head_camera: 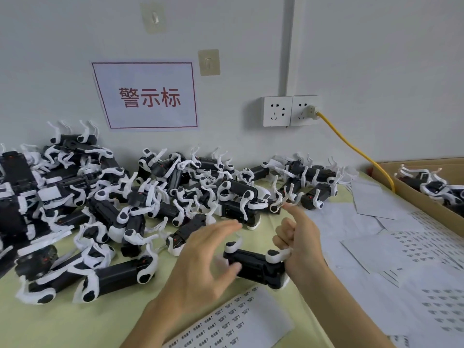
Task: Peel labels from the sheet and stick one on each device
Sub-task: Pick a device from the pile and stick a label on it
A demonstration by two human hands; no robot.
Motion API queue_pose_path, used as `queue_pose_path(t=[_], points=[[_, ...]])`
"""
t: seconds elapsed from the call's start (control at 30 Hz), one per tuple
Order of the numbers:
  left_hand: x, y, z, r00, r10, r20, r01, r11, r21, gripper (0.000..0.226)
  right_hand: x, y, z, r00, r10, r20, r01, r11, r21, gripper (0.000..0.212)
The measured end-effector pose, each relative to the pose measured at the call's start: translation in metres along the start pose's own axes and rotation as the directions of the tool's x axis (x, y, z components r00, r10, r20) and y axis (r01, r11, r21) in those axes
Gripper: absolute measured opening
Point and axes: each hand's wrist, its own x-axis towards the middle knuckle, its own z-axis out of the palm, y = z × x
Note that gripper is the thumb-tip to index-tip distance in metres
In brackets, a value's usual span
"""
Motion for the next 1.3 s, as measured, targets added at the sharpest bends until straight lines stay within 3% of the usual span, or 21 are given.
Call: queue_pose_path(t=[0.1, 0.23, 0.37, 0.5, 0.57, 0.63, 0.73, 0.8, 0.87, 0.97, 1.07, 1.1, 1.2, 1.3], points=[[-0.001, 0.005, 0.008, 0.993, 0.069, 0.092, -0.08, 0.989, 0.122, 0.069, -0.004, 0.001, 0.003, 0.997, 0.001, 0.081, -0.001, 1.0, 0.004, 0.016], [0.002, 0.001, 0.006, 0.989, 0.092, 0.117, -0.11, 0.982, 0.154, 0.07, -0.01, -0.002, 0.004, 0.981, 0.006, 0.193, -0.011, 1.0, 0.026, 0.012], [-0.001, -0.003, 0.012, 0.983, 0.104, 0.152, -0.132, 0.973, 0.187, 0.057, -0.013, -0.003, 0.006, 0.979, 0.054, 0.196, -0.062, 0.997, 0.034, 0.033], [0.002, -0.004, 0.014, 0.991, 0.125, 0.043, -0.132, 0.965, 0.226, 0.048, -0.009, -0.005, 0.007, 0.977, 0.01, 0.212, -0.042, 0.988, 0.148, 0.014], [0.002, -0.001, 0.01, 0.997, 0.033, -0.063, -0.025, 0.992, 0.127, 0.046, -0.004, -0.009, 0.006, 0.974, -0.097, 0.204, 0.071, 0.988, 0.134, 0.012], [0.003, 0.002, 0.003, 0.971, -0.188, -0.145, 0.166, 0.974, -0.152, 0.036, 0.0, -0.014, 0.002, 0.962, -0.207, 0.177, 0.195, 0.977, 0.084, 0.017], [0.008, 0.003, -0.007, 0.864, -0.495, -0.094, 0.346, 0.719, -0.602, 0.041, -0.001, -0.017, -0.002, 0.932, -0.282, 0.229, 0.287, 0.958, 0.016, 0.029], [0.013, 0.001, -0.009, 0.818, -0.574, 0.011, 0.382, 0.53, -0.757, 0.052, -0.005, -0.013, 0.001, 0.912, -0.282, 0.299, 0.313, 0.948, -0.061, 0.035], [0.015, -0.001, -0.01, 0.806, -0.588, 0.07, 0.401, 0.455, -0.795, 0.062, -0.01, -0.007, 0.006, 0.89, -0.273, 0.365, 0.345, 0.927, -0.149, 0.031], [0.014, -0.003, -0.007, 0.794, -0.601, 0.093, 0.413, 0.421, -0.807, 0.057, -0.019, 0.0, 0.011, 0.863, -0.264, 0.43, 0.386, 0.895, -0.226, 0.022], [0.013, -0.003, -0.002, 0.79, -0.604, 0.11, 0.433, 0.421, -0.797, 0.055, -0.022, 0.006, 0.012, 0.854, -0.221, 0.472, 0.373, 0.892, -0.257, 0.049], [0.013, -0.003, 0.0, 0.788, -0.606, 0.113, 0.437, 0.42, -0.795, 0.056, -0.023, 0.007, 0.012, 0.851, -0.22, 0.477, 0.378, 0.887, -0.265, 0.048], [0.011, -0.001, 0.005, 0.783, -0.609, 0.128, 0.461, 0.429, -0.777, 0.067, -0.025, 0.004, 0.013, 0.837, -0.243, 0.49, 0.398, 0.885, -0.242, 0.022], [0.008, -0.001, 0.006, 0.762, -0.626, 0.167, 0.495, 0.397, -0.773, 0.081, -0.027, 0.001, 0.013, 0.836, -0.247, 0.49, 0.406, 0.879, -0.249, 0.021]])
